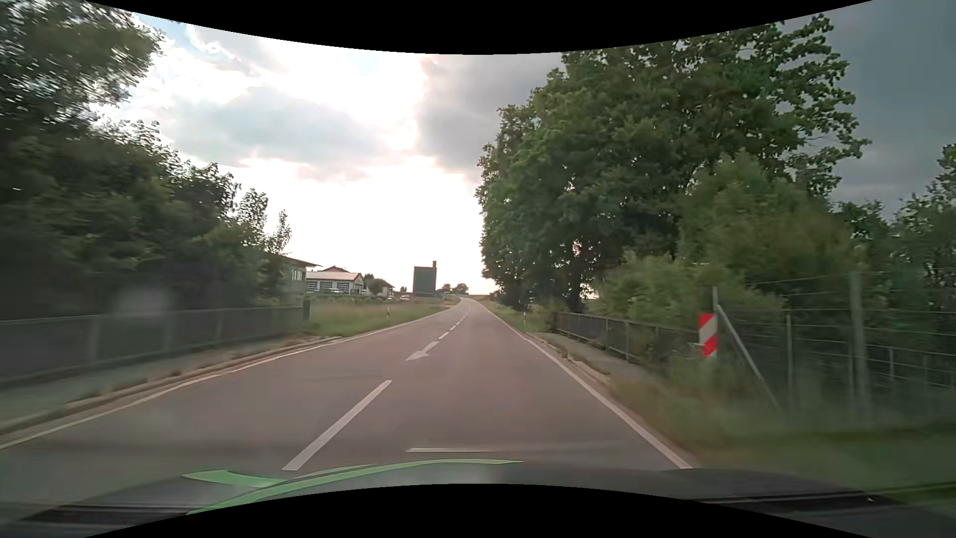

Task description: Follow the waypoints while adhering to traffic rules and regulations

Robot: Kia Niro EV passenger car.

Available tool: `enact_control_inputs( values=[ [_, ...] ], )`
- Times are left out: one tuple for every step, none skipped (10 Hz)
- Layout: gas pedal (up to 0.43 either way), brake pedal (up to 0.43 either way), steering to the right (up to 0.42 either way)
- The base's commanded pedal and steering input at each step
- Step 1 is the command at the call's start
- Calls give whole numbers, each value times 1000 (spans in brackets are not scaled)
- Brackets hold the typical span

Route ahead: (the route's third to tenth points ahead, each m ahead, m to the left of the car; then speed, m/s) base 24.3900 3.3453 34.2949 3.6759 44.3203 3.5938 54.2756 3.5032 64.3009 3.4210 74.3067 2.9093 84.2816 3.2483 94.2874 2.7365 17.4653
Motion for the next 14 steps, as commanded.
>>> enact_control_inputs(
  values=[
    [118, 0, 6],
    [118, 0, 6],
    [118, 0, 6],
    [118, 0, 5],
    [118, 0, 5],
    [118, 0, 5],
    [118, 0, 5],
    [118, 0, 4],
    [118, 0, 3],
    [118, 0, 2],
    [130, 0, 2],
    [138, 0, 1],
    [138, 0, 1],
    [138, 0, 1]
  ],
)
